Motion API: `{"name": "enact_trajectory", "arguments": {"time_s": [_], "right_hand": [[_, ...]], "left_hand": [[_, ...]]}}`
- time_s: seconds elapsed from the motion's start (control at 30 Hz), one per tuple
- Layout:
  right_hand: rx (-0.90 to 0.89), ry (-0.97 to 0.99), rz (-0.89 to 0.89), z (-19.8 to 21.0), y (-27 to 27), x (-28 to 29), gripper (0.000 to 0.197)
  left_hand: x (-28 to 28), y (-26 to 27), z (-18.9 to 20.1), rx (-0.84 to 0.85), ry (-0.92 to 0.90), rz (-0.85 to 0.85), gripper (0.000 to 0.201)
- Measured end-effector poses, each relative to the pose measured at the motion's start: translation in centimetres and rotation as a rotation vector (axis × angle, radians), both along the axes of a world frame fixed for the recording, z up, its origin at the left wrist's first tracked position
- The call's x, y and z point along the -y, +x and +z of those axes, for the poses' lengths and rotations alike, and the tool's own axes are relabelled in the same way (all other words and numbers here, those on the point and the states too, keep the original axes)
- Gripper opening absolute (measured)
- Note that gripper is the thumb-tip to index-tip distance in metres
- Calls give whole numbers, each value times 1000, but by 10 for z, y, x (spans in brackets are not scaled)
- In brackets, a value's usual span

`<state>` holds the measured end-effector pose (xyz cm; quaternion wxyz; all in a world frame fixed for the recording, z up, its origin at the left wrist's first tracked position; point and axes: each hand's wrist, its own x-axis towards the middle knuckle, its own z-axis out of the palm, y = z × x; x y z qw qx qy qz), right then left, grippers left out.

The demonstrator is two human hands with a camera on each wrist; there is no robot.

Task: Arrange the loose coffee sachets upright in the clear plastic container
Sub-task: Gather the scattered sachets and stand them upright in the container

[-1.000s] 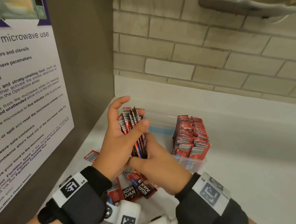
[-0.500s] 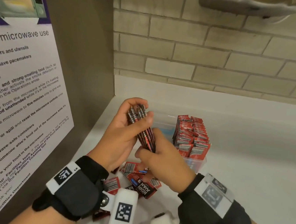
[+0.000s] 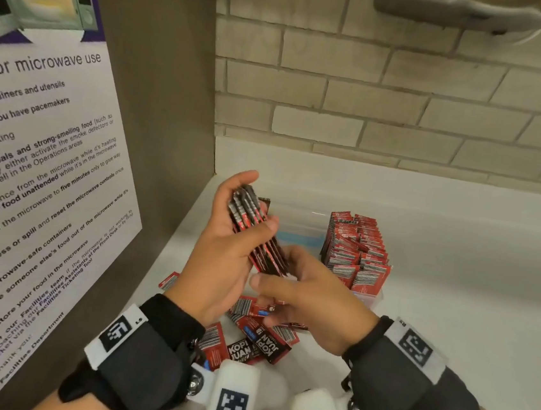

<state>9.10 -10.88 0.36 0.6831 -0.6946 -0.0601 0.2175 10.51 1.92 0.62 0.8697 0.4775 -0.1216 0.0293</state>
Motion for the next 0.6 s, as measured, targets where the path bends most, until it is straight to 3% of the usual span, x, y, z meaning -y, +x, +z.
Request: {"name": "enact_trajectory", "arguments": {"time_s": [0.1, 0.2, 0.33, 0.5, 0.6], "right_hand": [[-301, 393, -28, 2, 0, 3, 37], [-449, 638, -19, 9, 5, 3, 51], [-388, 564, 11, 12, 5, -3, 37], [-241, 346, 51, 8, 8, 4, 44], [-75, 170, 171, 15, 7, 8, 44]], "left_hand": [[-2, 3, 2, 41, -29, 98, 48], [2, 1, -5, 92, 61, 95, 47], [7, -2, -10, 135, 188, 80, 43], [-2, 4, -5, 92, 94, 53, 38], [-5, 6, -3, 107, 67, 49, 34]]}}
